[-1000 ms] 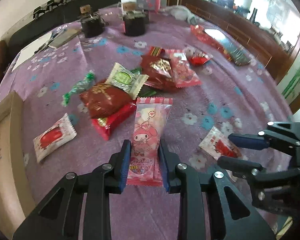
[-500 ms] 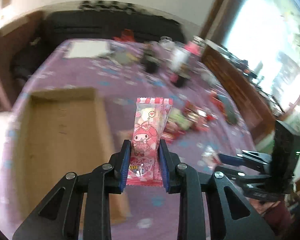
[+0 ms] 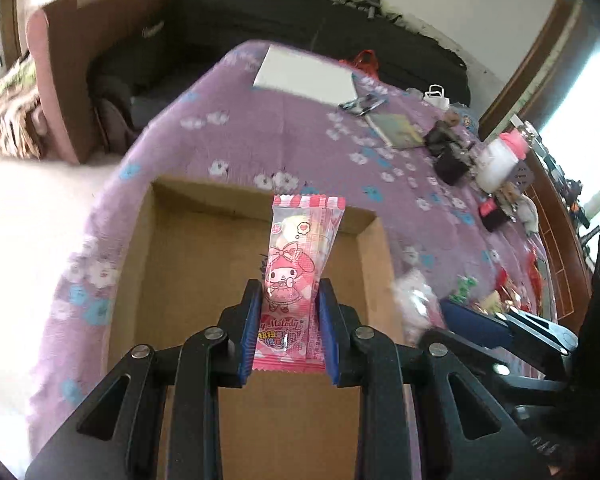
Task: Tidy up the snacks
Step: 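Open both tools to drop the packets into the cardboard box, then grasp the dark red chocolate packet with the right tool while the left tool grasps a white-and-red packet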
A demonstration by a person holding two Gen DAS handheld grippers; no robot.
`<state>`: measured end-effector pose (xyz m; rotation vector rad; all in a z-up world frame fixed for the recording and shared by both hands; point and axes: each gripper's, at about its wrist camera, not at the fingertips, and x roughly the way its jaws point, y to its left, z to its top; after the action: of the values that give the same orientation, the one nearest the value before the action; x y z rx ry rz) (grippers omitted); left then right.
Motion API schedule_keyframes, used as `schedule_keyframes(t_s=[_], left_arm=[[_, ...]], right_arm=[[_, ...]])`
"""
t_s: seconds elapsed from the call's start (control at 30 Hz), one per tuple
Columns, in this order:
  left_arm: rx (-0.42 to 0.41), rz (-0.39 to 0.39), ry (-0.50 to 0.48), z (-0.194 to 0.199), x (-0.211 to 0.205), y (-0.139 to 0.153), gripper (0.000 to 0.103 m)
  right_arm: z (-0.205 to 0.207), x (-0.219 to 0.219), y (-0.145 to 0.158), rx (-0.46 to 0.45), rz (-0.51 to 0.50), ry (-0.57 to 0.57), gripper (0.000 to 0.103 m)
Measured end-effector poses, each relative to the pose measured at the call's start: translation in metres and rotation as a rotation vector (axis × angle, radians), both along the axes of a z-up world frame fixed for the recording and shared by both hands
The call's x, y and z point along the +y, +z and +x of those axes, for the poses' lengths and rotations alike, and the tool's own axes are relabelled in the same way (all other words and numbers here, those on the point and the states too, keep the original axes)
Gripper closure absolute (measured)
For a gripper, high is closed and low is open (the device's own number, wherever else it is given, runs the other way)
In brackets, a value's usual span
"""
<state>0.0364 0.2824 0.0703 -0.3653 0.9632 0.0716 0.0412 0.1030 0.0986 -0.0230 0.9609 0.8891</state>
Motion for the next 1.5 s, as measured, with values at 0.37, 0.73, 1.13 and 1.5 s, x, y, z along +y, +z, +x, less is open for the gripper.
schedule_keyframes(t_s=[0.37, 0.73, 1.13, 1.5], left_arm=[[0.039, -0.13, 0.058, 0.023, 0.021, -0.037, 0.072], [-0.048, -0.091, 0.084, -0.021, 0.007, 0.005, 0.072], [-0.039, -0.101, -0.146, -0.013, -0.113, 0.016, 0.064], [0.078, 0.057, -0.233, 0.017, -0.185, -0.021, 0.064]], right_arm=[[0.04, 0.047, -0.045, 0.021, -0.085, -0.031, 0.068], [0.029, -0.041, -0.003, -0.071, -0.003, -0.115, 0.059], [0.039, -0.138, -0.067, -0.078, -0.294, -0.27, 0.068], [-0.03, -0.2, -0.063, 0.015, -0.267, -0.145, 0.066]])
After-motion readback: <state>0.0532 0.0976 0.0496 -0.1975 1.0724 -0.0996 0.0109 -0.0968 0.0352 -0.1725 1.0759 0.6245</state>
